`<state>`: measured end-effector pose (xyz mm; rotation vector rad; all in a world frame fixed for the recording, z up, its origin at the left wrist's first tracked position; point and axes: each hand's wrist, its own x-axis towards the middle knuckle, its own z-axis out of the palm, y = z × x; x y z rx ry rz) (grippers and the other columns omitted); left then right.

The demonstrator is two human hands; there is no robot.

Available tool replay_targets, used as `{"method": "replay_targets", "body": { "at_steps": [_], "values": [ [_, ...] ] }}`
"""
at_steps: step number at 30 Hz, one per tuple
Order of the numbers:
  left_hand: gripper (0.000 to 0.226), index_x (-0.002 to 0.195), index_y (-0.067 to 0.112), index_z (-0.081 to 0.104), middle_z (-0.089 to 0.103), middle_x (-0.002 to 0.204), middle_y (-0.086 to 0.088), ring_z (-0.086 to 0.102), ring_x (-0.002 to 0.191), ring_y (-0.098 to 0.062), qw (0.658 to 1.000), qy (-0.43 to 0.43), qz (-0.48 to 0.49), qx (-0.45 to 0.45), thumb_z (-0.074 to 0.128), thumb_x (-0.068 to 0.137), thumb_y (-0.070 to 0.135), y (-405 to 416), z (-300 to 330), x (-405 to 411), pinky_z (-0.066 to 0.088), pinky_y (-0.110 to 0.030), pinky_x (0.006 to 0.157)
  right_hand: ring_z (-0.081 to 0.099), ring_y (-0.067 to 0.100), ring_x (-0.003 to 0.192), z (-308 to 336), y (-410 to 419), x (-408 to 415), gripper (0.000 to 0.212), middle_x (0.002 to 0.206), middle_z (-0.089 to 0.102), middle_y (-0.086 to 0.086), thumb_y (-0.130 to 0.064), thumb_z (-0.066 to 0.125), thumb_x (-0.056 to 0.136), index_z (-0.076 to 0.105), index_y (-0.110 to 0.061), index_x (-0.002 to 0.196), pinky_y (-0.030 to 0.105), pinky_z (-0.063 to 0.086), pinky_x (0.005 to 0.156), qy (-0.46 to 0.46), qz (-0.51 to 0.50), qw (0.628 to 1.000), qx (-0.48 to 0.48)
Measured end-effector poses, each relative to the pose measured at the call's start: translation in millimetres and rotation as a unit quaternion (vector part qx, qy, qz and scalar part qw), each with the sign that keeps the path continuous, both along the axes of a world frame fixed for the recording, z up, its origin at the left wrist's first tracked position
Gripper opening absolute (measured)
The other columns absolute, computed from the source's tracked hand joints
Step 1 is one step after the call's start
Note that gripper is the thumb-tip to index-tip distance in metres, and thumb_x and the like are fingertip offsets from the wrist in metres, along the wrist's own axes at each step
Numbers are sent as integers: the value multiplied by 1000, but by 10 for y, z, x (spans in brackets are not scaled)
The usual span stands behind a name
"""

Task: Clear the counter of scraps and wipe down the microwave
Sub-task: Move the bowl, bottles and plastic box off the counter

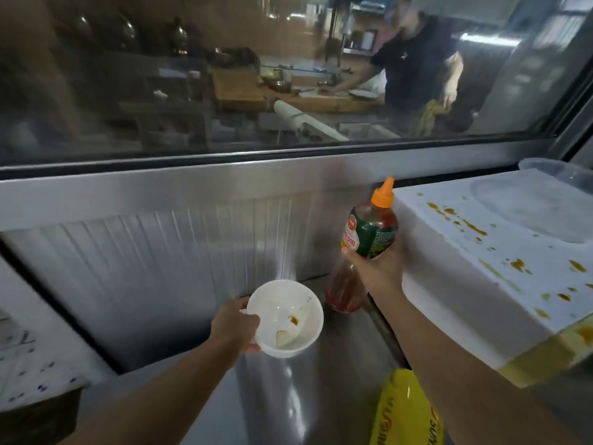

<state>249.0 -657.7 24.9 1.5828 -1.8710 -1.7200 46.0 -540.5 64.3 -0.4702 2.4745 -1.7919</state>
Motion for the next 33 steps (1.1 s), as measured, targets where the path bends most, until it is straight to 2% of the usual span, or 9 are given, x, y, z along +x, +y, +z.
{"method": "replay_targets", "body": {
  "at_steps": [4, 8, 14, 18, 25, 29, 33],
  "values": [
    [41, 124, 13, 53, 54, 117, -10, 55, 99, -33, 999, 5, 7, 31, 57, 86, -1, -196, -165, -61, 56, -37, 55, 60, 16, 97, -157, -185, -104, 76, 110, 61, -2, -18, 87, 59, 47, -12, 123, 26, 44, 80, -4, -20, 1000, -6],
    [42, 125, 15, 53, 52, 124, -12, 53, 106, -36, 999, 1, 5, 53, 56, 86, -2, -330, -297, -78, 56, -39, 58, 58, 18, 101, -265, -311, -165, 76, 119, 60, 7, -14, 86, 62, 43, -6, 124, 24, 41, 81, 1, -38, 999, -11],
    [42, 121, 13, 55, 54, 120, -12, 55, 105, -35, 998, 0, 14, 60, 53, 84, -5, -441, -424, -83, 58, -45, 67, 53, 13, 98, -322, -375, -172, 78, 119, 56, 5, -10, 84, 65, 38, -5, 127, 23, 43, 82, 8, -38, 999, -23],
    [40, 119, 14, 56, 54, 115, -10, 55, 105, -35, 998, -2, 8, 60, 54, 84, -5, -459, -450, -54, 58, -47, 71, 54, 17, 104, -372, -387, -155, 81, 123, 54, 7, -11, 84, 64, 35, -8, 129, 28, 46, 89, 12, -28, 999, -22],
    [42, 120, 13, 56, 58, 118, -13, 58, 93, -30, 997, -3, 7, 79, 52, 82, -4, -289, -401, 5, 58, -41, 62, 55, 18, 111, -334, -194, -114, 88, 127, 54, 5, -20, 85, 63, 33, -5, 133, 30, 45, 92, -50, -6, 997, 59],
    [37, 116, 9, 56, 56, 113, -13, 55, 90, -29, 996, 9, -9, 92, 48, 84, -7, -100, -339, 104, 55, -37, 57, 44, 25, 129, -284, -2, 82, 94, 143, 42, 10, -29, 80, 72, 22, -6, 142, 41, 37, 107, -63, -9, 993, 98],
    [37, 116, 9, 55, 54, 115, -12, 54, 96, -31, 994, -8, -12, 105, 49, 83, -8, 88, -378, 200, 57, -41, 63, 43, 27, 127, -238, 197, 301, 87, 140, 42, 11, -31, 76, 76, 24, -11, 142, 41, 39, 105, -70, -5, 990, 123]
  ]
}}
